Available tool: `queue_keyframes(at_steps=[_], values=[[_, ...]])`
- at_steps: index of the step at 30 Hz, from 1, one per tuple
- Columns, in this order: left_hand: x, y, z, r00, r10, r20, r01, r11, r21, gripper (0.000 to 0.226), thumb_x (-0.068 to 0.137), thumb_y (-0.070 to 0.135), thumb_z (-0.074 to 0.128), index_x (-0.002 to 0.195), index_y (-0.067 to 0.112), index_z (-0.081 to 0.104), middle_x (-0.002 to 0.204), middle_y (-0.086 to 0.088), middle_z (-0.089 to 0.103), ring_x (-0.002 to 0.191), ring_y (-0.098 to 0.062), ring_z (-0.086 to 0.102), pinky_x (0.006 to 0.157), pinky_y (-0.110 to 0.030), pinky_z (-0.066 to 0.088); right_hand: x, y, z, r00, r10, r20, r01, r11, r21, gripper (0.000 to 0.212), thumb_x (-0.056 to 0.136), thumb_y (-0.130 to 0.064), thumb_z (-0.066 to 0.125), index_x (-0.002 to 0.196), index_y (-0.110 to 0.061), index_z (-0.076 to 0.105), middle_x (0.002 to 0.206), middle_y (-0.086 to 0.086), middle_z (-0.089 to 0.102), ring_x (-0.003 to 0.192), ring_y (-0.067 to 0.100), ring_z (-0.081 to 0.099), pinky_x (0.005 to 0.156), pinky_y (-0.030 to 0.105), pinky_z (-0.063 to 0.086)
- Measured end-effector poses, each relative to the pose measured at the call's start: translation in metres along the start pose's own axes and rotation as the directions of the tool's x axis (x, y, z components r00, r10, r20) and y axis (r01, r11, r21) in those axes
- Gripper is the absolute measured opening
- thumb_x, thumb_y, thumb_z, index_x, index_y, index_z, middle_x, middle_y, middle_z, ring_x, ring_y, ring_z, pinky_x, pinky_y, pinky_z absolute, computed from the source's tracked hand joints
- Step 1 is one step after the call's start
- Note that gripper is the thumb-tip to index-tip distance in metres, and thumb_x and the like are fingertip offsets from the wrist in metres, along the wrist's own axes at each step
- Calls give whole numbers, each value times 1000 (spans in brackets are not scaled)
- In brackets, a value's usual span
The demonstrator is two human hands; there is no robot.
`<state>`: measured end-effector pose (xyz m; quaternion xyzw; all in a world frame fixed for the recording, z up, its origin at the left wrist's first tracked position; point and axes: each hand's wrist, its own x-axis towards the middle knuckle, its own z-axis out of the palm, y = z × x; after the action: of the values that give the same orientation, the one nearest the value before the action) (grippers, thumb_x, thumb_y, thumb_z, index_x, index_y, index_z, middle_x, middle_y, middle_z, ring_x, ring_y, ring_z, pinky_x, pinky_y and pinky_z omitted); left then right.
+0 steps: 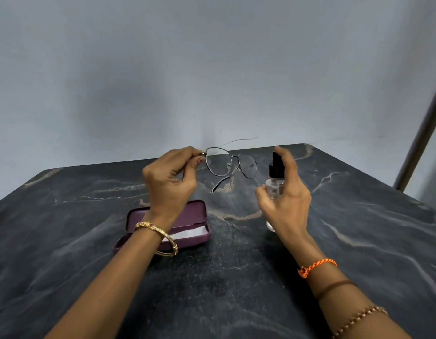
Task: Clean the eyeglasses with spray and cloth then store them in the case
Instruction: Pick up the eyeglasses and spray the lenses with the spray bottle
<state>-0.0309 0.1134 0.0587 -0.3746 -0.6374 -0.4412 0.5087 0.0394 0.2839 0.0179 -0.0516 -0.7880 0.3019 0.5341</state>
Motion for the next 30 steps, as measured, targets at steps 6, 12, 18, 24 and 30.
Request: queue_keyframes(at_steps=[6,12,18,24,30], values=[[-1,0,-3,1000,-14,0,14,999,45,2,74,-5,69,75,-5,70,70,-12,70,73,-10,61,67,-11,50,0,-7,2,1000,-2,30,1,999,39,69,63,-4,59,122,-33,35,77,-6,57,54,7,49,84,60,49],[0,3,-3,1000,-7,-3,7,999,51,2,73,-5,70,74,-5,71,70,-13,71,68,-9,63,64,-18,52,0,-3,-2,1000,-11,-2,11,1000,23,65,61,1,64,119,-22,47,74,-3,62,48,21,54,53,26,48],[-1,3,-4,1000,1,-3,-1,999,46,2,73,-5,70,75,-5,71,69,-12,71,67,-11,63,63,-22,53,2,-6,-2,999,7,-34,-3,995,104,67,63,-8,58,121,-32,36,78,4,62,59,26,56,56,29,48],[-1,4,-3,1000,-7,0,7,999,33,1,73,-4,70,74,-5,71,69,-12,71,66,-13,64,62,-24,54,-6,-18,3,986,-165,6,164,986,40,68,61,-6,63,122,-24,39,90,6,69,55,6,45,53,15,39],[-2,7,-1,1000,-2,11,2,999,41,1,73,-4,70,73,-5,70,69,-11,71,66,-11,63,64,-20,52,-5,-32,4,980,-197,9,196,977,83,60,59,-8,62,115,-21,46,77,-4,63,55,14,53,54,23,48]])
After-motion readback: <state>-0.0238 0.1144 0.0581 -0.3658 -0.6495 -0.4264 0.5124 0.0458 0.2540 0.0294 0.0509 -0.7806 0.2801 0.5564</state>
